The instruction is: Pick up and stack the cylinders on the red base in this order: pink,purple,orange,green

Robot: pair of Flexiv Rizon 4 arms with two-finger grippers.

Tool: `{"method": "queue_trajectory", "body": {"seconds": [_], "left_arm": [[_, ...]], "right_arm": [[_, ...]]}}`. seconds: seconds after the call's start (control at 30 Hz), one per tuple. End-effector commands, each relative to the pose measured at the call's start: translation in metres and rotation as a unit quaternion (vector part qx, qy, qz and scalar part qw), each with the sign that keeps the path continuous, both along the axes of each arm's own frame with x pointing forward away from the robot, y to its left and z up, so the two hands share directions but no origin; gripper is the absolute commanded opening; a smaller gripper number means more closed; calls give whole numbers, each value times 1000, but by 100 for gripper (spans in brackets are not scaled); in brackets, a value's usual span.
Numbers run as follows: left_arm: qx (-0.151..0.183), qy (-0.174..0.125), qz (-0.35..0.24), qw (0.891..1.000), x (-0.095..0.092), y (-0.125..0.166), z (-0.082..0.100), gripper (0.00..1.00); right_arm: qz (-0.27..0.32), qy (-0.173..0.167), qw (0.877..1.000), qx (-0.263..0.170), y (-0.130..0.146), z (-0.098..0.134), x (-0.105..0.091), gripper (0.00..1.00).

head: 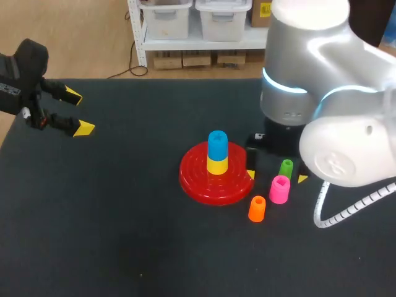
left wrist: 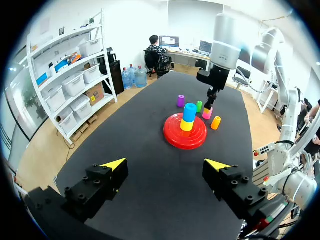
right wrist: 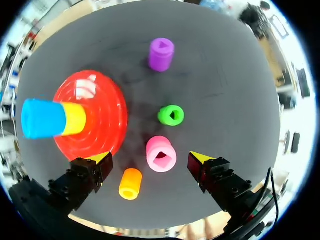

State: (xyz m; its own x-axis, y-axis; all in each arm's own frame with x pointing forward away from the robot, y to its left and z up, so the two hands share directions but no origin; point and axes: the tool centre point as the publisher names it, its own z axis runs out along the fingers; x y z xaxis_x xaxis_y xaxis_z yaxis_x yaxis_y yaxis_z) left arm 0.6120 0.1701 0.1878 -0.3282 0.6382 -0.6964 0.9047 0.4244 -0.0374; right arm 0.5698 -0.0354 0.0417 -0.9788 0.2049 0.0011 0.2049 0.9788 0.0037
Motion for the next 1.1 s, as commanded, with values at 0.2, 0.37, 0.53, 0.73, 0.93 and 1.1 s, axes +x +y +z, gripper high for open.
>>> {"method": "queue_trajectory", "body": {"seconds": [0.2, 0.37, 0.53, 0.73, 0.93, 1.1], "left_arm": [[-1, 0, -1, 1000, 1, 0, -1, 100], [-1, 0, -1, 1000, 1, 0, -1, 100], [-1, 0, -1, 1000, 1, 0, -1, 100], [-1, 0, -1, 1000, 1, 0, -1, 100], [-1, 0, -1, 1000, 1, 0, -1, 100], [-1, 0, -1, 1000, 1, 0, -1, 100]], "right_arm": [[-94, -10, 995, 19, -16, -7, -10, 100], [-109, -13, 994, 6, -13, -2, -11, 100], [-113, -4, 994, 0, -9, -1, -7, 100], [-135, 18, 991, 13, -14, -4, -2, 100], [-139, 26, 990, 8, -16, -9, -2, 100], [-137, 27, 990, 8, -13, -9, -2, 100]]}}
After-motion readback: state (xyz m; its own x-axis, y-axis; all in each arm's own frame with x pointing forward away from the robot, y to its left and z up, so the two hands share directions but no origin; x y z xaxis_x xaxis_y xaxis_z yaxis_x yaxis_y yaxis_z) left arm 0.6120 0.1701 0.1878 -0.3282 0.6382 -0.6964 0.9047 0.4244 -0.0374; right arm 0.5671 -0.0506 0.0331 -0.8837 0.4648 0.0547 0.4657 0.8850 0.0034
